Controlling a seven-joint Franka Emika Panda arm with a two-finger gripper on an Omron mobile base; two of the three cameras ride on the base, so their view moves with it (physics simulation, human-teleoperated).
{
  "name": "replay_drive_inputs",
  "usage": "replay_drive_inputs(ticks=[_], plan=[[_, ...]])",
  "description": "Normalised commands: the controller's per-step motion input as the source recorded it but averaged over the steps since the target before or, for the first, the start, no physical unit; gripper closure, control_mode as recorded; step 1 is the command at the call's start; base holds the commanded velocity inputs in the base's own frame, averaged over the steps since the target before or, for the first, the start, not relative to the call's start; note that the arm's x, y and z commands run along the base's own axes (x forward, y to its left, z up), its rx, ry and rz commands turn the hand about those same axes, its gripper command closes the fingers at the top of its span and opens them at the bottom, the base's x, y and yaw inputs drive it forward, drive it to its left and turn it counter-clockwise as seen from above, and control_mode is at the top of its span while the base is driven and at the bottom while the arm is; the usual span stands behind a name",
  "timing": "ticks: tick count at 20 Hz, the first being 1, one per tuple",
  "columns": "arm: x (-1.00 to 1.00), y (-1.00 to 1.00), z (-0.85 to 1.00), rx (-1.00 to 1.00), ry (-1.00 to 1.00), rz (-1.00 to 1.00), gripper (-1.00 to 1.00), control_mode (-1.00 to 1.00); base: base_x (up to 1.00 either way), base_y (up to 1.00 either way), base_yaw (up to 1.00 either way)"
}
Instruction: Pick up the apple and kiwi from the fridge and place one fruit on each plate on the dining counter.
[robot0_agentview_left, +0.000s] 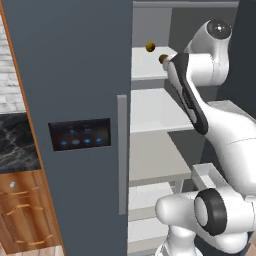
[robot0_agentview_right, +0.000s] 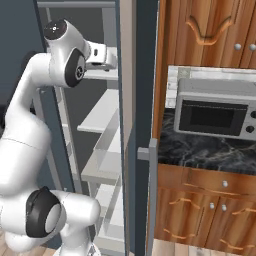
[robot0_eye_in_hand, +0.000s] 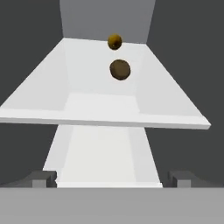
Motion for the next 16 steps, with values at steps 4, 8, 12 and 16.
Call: replay_drive_inputs(ticks=[4,8,12,16], plan=[[0.76,-0.14,-0.04,0.0,0.04,0.0,-1.0,-1.0,0.0,0.0,0.0],[0.85,-0.02,-0.08,0.0,0.04,0.0,-1.0,-1.0,0.0,0.0,0.0],[0.7,-0.01,-0.05,0.0,0.0,0.0,-1.0,-1.0,0.0,0.0,0.0],[0.53,-0.04,-0.1,0.0,0.02,0.0,-1.0,-1.0,0.0,0.0,0.0]])
